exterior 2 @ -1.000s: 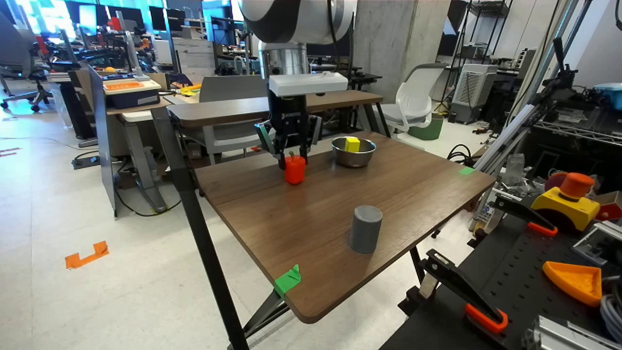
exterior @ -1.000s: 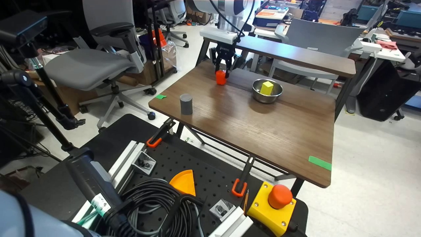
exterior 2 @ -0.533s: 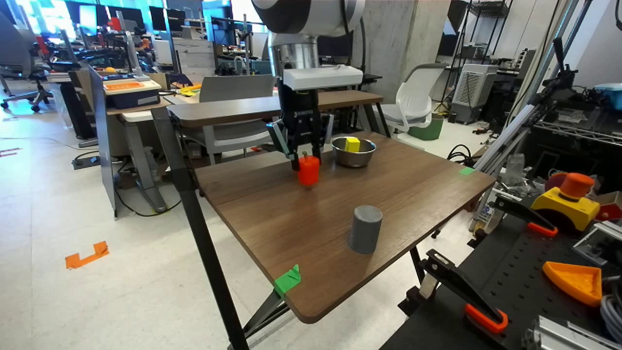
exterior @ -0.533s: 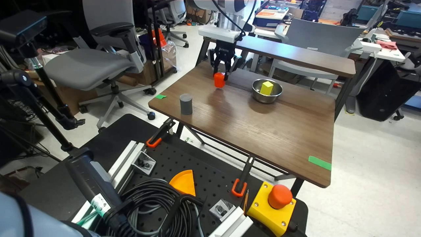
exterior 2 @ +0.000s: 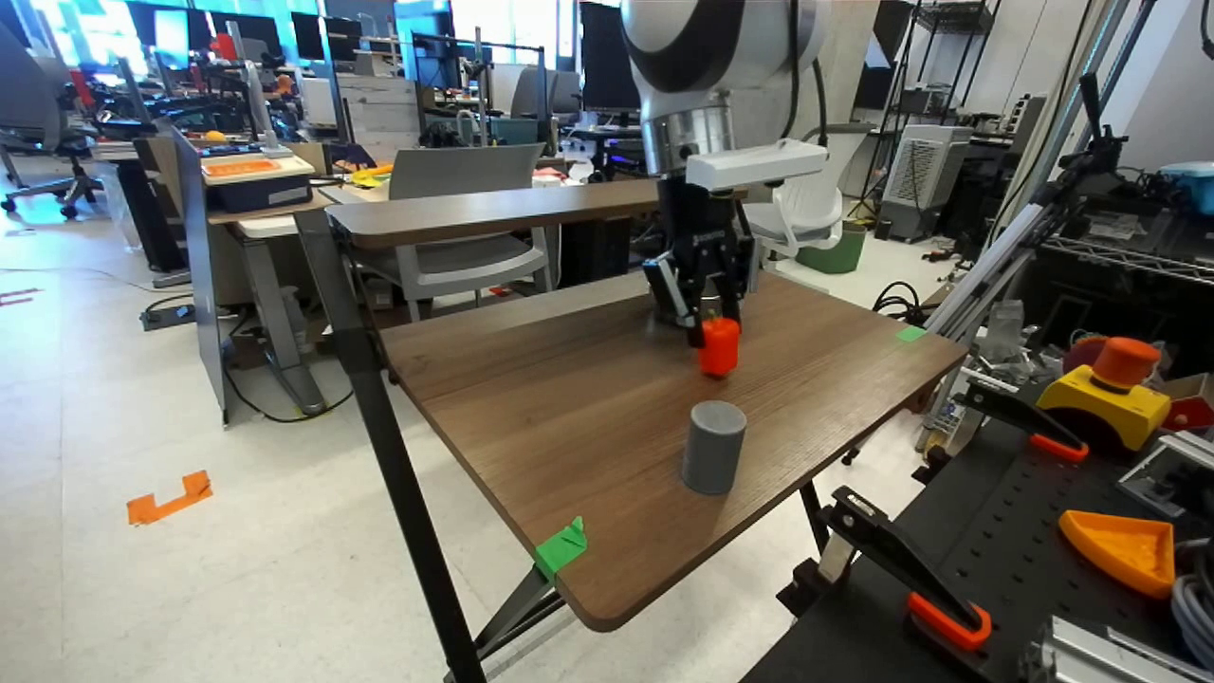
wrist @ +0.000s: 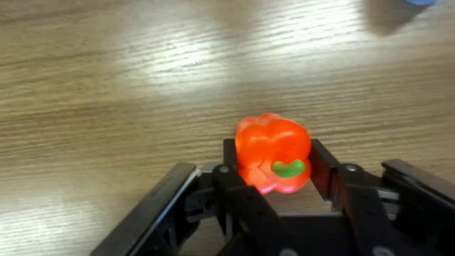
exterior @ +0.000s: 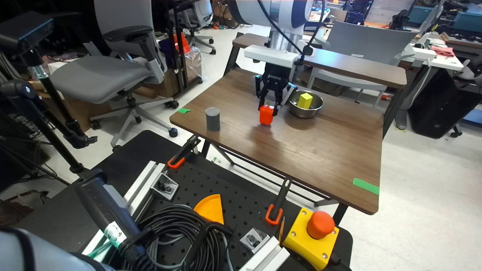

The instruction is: Move the orange pepper forwards

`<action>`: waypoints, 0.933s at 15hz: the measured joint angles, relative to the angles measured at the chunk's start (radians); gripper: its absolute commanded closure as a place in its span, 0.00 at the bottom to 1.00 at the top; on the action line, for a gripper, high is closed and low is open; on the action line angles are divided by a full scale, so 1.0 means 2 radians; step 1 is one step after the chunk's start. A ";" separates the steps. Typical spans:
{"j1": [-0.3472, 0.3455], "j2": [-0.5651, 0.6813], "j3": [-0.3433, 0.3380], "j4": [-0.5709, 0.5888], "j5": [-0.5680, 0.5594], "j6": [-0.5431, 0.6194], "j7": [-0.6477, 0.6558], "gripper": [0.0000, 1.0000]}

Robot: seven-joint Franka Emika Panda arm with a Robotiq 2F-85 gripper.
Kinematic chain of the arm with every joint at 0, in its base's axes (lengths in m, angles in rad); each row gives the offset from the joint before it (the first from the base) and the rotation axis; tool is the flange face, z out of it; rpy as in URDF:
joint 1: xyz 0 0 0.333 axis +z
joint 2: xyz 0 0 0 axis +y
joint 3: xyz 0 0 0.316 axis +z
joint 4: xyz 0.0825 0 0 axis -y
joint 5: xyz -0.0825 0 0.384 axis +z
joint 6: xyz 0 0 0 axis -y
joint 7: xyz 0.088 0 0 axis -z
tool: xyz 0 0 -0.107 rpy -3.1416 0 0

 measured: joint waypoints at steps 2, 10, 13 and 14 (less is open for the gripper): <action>-0.004 -0.014 -0.004 -0.032 -0.009 0.000 -0.004 0.74; -0.004 -0.050 -0.009 -0.105 -0.056 0.024 -0.005 0.02; -0.003 -0.062 -0.007 -0.113 -0.056 -0.020 -0.006 0.00; -0.003 -0.071 -0.005 -0.115 -0.056 -0.044 -0.008 0.00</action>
